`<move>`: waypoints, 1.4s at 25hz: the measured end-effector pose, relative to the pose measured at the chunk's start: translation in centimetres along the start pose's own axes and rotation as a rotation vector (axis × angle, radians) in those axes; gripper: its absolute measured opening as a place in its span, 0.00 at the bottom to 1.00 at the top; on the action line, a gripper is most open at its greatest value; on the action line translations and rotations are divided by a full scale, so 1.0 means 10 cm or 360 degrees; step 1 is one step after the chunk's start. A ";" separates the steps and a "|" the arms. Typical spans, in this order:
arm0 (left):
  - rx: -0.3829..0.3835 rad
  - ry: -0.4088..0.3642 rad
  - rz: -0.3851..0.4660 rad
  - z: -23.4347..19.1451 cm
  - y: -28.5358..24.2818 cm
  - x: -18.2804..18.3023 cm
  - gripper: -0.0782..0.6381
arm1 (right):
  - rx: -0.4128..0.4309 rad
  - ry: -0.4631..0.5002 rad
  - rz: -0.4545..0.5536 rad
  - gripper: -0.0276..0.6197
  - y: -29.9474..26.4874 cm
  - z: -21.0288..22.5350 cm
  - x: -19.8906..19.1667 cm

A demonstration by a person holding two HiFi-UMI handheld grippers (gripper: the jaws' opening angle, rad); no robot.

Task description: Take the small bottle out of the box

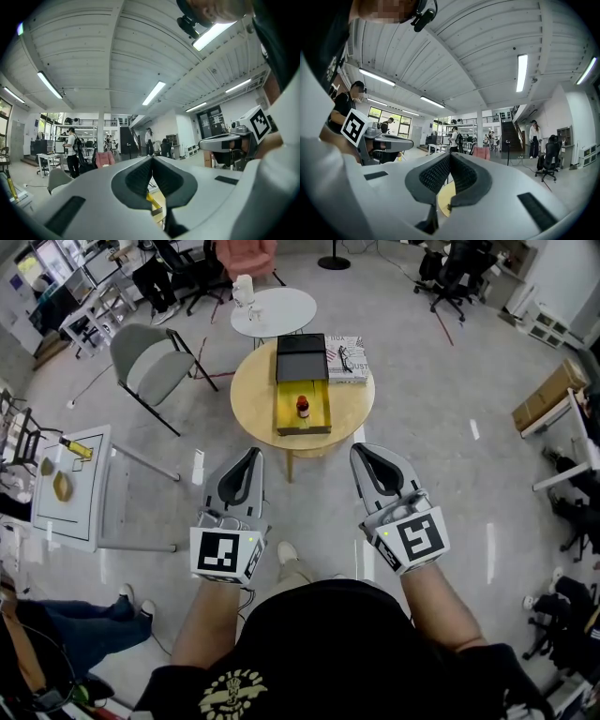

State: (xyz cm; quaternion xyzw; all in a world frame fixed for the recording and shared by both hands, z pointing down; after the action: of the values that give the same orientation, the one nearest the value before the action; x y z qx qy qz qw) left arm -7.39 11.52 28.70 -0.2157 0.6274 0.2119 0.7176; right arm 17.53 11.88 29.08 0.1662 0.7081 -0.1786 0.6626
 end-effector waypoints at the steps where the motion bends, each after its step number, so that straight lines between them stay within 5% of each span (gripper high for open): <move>1: -0.0002 0.0003 -0.0006 -0.02 -0.03 -0.02 0.13 | -0.0003 -0.0003 -0.0007 0.06 -0.03 0.01 -0.01; 35: -0.0094 0.0031 -0.0034 -0.65 -0.69 -0.06 0.13 | -0.0049 -0.0014 -0.0050 0.06 -0.82 0.28 0.01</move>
State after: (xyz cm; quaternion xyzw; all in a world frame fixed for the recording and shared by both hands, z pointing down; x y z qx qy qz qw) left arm -8.70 2.11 28.86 -0.2455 0.6256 0.2207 0.7069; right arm 16.11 3.32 29.04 0.1439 0.7105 -0.1788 0.6653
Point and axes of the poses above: the fingertips, and each gripper's own axes: y backward along the fingers, z to its right, x out of its top, the point moved 10 cm from there along y, backward along the fingers, and after that the axes turned 7 degrees about -x, right-handed, at the moved point
